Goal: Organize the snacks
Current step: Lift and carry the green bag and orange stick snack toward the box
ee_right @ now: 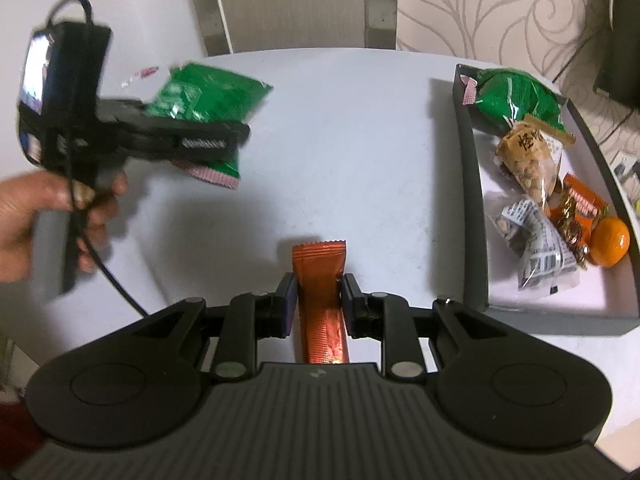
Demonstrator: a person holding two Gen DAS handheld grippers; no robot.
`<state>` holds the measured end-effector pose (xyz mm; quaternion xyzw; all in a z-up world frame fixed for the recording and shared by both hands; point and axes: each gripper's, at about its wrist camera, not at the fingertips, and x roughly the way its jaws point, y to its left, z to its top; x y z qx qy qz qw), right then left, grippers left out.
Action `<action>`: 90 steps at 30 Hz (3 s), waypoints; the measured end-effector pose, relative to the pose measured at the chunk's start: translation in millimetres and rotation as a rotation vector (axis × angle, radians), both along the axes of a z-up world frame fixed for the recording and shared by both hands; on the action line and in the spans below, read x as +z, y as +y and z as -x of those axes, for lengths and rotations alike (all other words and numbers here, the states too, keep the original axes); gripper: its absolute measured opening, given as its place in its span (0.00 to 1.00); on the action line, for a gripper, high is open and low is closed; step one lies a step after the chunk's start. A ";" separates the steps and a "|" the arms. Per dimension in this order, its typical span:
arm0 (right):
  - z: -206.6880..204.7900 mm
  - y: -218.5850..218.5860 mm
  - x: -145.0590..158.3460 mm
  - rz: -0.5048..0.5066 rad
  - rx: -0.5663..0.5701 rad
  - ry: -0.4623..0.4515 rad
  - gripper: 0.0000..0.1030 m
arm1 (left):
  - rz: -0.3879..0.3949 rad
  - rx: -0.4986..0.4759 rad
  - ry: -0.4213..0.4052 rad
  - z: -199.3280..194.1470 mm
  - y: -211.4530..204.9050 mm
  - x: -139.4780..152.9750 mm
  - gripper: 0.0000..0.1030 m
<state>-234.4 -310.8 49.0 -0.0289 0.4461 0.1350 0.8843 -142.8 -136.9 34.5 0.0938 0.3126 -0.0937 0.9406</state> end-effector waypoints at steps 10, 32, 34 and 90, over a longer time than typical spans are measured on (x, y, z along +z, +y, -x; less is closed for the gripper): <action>25.3 12.9 -22.5 0.176 0.114 0.011 0.70 | -0.037 -0.007 0.054 6.7 1.1 -13.3 0.62; -13.2 -11.9 19.7 -0.185 0.023 -0.107 0.23 | -0.048 -0.050 -0.052 13.5 -6.0 15.5 0.62; -13.1 -13.0 27.5 -0.194 0.024 -0.131 0.23 | -0.053 -0.060 -0.066 12.2 -11.6 20.0 0.62; 27.7 -191.8 45.9 -0.187 -0.313 -0.174 0.23 | 0.049 -0.480 -0.028 -9.1 -236.2 6.3 0.71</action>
